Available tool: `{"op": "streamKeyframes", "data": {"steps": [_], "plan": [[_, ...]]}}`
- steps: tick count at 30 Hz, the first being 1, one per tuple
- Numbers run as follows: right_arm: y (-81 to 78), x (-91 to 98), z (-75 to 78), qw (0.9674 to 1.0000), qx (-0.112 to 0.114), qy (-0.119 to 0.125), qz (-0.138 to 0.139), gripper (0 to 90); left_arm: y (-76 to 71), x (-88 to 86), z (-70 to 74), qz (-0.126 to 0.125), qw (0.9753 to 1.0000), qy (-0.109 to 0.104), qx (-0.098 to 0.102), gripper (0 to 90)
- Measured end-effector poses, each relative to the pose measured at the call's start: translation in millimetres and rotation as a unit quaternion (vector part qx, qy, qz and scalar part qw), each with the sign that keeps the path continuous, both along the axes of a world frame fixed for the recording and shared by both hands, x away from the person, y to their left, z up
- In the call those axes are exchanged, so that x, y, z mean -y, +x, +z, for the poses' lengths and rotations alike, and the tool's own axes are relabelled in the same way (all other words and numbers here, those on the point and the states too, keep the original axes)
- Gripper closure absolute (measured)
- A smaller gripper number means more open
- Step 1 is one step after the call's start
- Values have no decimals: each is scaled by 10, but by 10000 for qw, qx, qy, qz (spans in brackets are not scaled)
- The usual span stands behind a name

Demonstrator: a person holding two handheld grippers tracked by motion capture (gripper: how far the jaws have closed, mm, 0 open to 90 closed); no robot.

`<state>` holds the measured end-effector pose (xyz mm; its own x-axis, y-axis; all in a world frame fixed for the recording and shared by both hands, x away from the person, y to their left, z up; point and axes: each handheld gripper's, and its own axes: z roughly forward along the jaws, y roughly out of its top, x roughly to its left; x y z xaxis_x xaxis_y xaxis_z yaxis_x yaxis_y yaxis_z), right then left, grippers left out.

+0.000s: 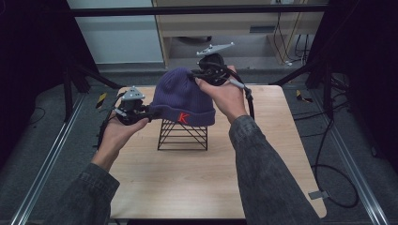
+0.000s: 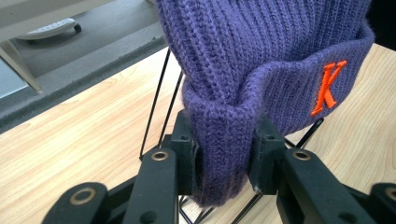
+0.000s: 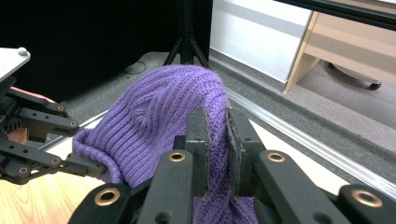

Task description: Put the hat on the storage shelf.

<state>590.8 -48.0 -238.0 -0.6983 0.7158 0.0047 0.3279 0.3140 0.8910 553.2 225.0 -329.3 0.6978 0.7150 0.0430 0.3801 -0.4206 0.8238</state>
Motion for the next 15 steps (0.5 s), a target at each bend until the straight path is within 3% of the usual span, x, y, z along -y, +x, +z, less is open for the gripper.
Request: {"op": "streamKeyframes", "data": {"steps": [15], "plan": [[-121, -53, -70, 9994, -32, -215, 271, 795, -31, -65, -169, 37, 9999, -19, -147, 672]]}}
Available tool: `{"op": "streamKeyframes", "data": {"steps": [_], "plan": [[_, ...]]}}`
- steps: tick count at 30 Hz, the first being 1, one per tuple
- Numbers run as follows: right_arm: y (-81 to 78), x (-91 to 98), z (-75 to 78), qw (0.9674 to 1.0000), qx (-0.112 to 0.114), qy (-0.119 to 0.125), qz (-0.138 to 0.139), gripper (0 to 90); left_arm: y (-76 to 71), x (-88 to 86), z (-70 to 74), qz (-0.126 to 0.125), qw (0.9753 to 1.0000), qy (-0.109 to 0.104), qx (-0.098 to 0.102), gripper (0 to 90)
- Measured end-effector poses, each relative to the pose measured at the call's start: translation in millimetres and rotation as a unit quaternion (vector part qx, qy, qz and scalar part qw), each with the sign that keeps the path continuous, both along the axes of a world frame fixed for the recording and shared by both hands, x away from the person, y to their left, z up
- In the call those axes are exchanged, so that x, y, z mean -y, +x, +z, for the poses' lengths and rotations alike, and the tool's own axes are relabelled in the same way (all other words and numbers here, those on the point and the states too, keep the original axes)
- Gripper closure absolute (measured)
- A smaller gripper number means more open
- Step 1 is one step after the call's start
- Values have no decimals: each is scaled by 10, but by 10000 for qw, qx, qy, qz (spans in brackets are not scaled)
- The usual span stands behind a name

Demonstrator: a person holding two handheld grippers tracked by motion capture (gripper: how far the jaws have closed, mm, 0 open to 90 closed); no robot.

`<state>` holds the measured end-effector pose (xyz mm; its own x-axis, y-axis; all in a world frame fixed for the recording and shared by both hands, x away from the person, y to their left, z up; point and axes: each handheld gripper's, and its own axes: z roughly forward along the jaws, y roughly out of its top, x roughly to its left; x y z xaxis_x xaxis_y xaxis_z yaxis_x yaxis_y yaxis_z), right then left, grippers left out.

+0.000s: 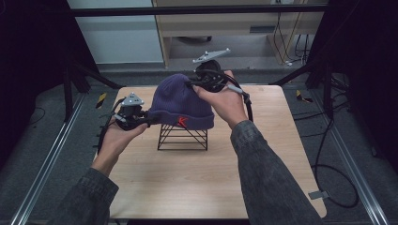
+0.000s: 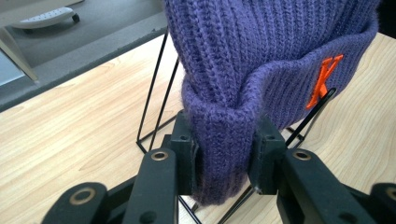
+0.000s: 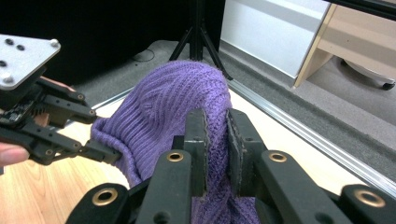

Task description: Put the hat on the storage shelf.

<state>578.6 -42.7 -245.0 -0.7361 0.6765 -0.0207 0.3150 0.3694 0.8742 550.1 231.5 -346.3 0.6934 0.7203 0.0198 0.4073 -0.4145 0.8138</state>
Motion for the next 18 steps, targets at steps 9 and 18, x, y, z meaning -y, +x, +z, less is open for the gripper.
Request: {"op": "streamKeyframes", "data": {"steps": [9, 18], "plan": [[-17, -9, -19, 10000, -16, -17, 20, 796, -3, -16, -24, 41, 10000, -11, -15, 673], [-24, -40, -38, 9999, -18, -109, 70, 793, -1, -56, -106, 83, 9999, -110, -57, 667]]}}
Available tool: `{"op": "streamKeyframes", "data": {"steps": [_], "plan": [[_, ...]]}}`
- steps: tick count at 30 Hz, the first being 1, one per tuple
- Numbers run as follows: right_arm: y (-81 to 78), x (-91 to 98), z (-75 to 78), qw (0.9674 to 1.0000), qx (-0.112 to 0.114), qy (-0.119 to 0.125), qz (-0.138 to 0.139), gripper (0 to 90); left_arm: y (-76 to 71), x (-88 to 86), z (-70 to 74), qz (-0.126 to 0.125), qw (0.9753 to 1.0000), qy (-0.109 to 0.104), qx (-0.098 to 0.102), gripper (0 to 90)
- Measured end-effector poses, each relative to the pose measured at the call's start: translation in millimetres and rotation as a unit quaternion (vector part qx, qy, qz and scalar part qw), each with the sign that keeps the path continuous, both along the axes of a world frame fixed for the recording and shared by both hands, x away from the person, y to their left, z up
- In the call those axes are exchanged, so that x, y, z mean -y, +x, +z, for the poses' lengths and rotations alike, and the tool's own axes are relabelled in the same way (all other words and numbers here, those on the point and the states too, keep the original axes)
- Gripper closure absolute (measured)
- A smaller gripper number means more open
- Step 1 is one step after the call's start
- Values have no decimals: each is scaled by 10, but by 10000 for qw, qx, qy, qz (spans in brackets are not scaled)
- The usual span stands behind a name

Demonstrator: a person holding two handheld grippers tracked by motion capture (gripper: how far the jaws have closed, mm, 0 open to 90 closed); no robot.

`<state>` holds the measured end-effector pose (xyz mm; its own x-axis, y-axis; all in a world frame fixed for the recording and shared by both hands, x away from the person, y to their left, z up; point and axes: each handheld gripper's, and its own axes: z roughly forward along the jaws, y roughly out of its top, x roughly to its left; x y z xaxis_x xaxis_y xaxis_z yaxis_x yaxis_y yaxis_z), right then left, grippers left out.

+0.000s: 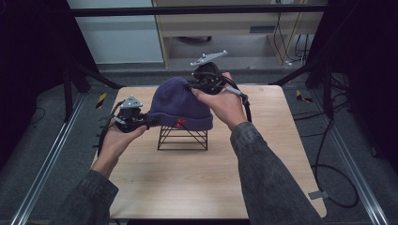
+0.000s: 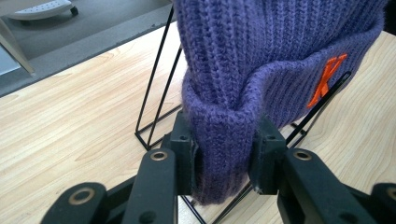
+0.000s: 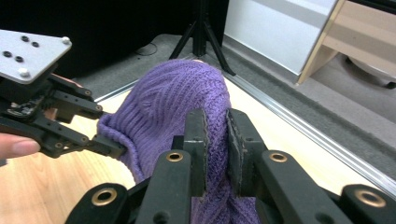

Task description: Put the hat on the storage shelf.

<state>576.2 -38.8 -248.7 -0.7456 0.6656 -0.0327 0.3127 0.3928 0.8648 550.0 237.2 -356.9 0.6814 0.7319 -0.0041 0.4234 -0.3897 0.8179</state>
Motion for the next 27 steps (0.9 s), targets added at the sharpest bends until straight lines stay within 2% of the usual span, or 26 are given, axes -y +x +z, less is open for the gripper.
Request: {"op": "streamKeyframes", "data": {"steps": [13, 17, 27], "plan": [[-13, -4, -27, 9999, -96, 23, 49, 789, -10, -21, -17, -19, 10000, 48, -14, 668], [-27, -5, -40, 9998, -68, -34, 159, 786, -9, -27, -56, -6, 10000, 33, -30, 667], [-28, -8, -123, 9994, -242, -78, 214, 783, -20, -41, -149, -24, 9999, 103, -90, 667]]}}
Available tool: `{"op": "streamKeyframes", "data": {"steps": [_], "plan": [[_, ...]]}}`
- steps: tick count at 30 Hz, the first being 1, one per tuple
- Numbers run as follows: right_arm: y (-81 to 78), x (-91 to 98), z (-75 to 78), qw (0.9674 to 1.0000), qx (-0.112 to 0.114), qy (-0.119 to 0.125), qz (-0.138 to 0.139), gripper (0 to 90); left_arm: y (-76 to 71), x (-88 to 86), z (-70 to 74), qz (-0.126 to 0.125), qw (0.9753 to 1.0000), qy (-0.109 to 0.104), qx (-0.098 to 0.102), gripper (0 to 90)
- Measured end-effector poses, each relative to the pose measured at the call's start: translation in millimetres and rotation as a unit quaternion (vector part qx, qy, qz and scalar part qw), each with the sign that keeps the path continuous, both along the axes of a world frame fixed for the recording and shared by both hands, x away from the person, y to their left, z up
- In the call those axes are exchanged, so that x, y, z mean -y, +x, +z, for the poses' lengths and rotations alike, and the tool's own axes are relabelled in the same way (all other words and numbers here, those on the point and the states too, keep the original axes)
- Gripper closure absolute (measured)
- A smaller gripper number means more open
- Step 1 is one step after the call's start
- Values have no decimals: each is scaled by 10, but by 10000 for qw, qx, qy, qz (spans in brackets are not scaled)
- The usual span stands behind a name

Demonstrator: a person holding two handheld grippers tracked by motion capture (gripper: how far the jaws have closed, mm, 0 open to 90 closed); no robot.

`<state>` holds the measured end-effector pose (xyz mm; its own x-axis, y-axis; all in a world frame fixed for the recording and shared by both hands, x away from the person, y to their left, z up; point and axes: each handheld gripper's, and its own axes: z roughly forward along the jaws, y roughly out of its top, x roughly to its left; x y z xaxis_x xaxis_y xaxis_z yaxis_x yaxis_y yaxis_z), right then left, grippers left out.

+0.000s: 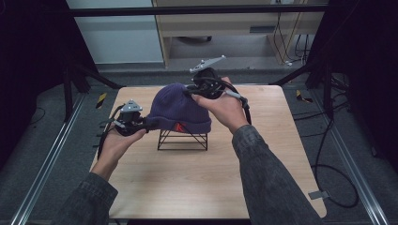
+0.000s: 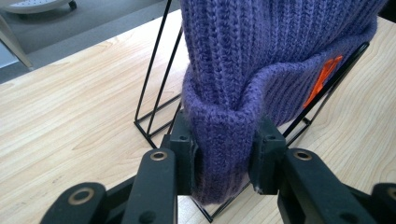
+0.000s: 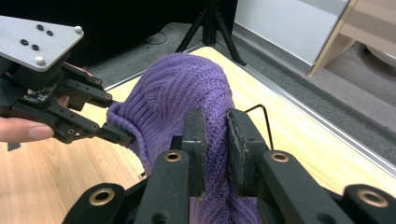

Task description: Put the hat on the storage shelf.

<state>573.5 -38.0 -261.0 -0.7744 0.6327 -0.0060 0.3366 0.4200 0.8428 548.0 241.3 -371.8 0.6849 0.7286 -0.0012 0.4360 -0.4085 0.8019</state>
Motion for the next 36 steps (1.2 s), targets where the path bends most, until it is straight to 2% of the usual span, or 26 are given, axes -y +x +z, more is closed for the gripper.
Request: {"op": "streamKeyframes", "data": {"steps": [5, 20, 29, 36], "plan": [[-19, -8, -46, 9999, -57, -87, 45, 783, -20, -9, -72, 11, 10000, -46, -49, 667], [-21, -55, -220, 9993, -233, -268, 128, 783, -22, -11, -274, 11, 9997, 59, -227, 660], [-29, -109, -393, 9984, -348, -407, 177, 783, -31, -22, -439, -22, 9991, 200, -378, 653], [-29, -125, -515, 9975, -417, -536, 183, 782, -37, -37, -537, -11, 9986, 230, -466, 652]]}}
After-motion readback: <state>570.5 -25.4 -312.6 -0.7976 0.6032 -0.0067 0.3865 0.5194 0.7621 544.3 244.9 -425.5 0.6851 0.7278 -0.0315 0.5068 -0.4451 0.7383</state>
